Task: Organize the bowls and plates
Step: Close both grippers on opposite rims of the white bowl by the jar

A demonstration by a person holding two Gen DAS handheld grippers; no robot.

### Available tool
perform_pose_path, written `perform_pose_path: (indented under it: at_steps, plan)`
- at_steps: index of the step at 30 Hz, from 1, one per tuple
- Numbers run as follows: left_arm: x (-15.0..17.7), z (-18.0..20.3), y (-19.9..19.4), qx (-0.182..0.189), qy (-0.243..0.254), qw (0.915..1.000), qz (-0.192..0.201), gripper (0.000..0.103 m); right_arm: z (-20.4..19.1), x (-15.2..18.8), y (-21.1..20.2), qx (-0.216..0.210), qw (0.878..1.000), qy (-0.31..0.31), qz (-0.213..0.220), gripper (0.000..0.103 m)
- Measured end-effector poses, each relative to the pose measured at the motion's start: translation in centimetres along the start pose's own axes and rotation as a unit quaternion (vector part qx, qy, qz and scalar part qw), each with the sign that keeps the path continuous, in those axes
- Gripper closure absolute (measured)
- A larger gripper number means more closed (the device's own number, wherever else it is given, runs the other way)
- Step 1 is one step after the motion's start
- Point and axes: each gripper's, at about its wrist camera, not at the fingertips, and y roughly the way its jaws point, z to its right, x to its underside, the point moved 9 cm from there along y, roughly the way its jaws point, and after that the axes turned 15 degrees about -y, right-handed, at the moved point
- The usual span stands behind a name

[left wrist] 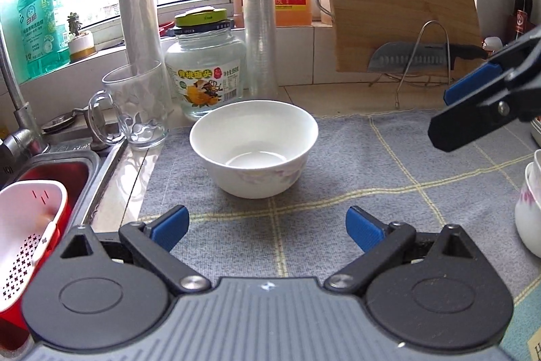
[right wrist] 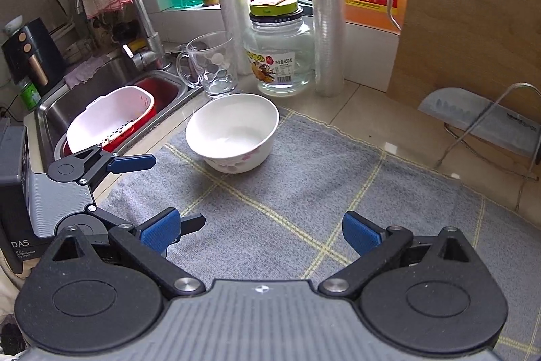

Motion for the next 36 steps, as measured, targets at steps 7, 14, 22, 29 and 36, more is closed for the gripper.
perform_pose_path:
  at_steps: [7, 14, 22, 29, 36]
  plan:
    - [-0.7, -0.5, 1.7, 0.001, 0.002, 1.0000, 0.006, 0.004, 0.9, -3.1, 3.7, -0.027, 1.000, -0.014, -0.007, 0.000]
    - [-0.9, -0.7, 2.8, 0.006, 0.004, 0.9999, 0.007, 0.004, 0.5, -5.1, 7.4, -0.051, 0.998, -0.039, -0.016, 0.000]
    - [-1.8, -0.7, 3.8, 0.014, 0.011, 0.9997, 0.015, 0.004, 0.6, -6.6, 9.9, -0.059, 0.997, -0.044, -0.014, 0.001]
    - [-2.4, -0.2, 4.7, 0.026, 0.015, 0.9994, 0.020, 0.005, 1.2, -7.4, 11.5, -0.064, 0.997, -0.047, -0.017, 0.008]
    - [-2.6, -0.3, 5.2, 0.024, 0.014, 0.9994, 0.020, 0.007, 1.6, -8.1, 13.0, -0.071, 0.996, -0.050, -0.022, 0.017]
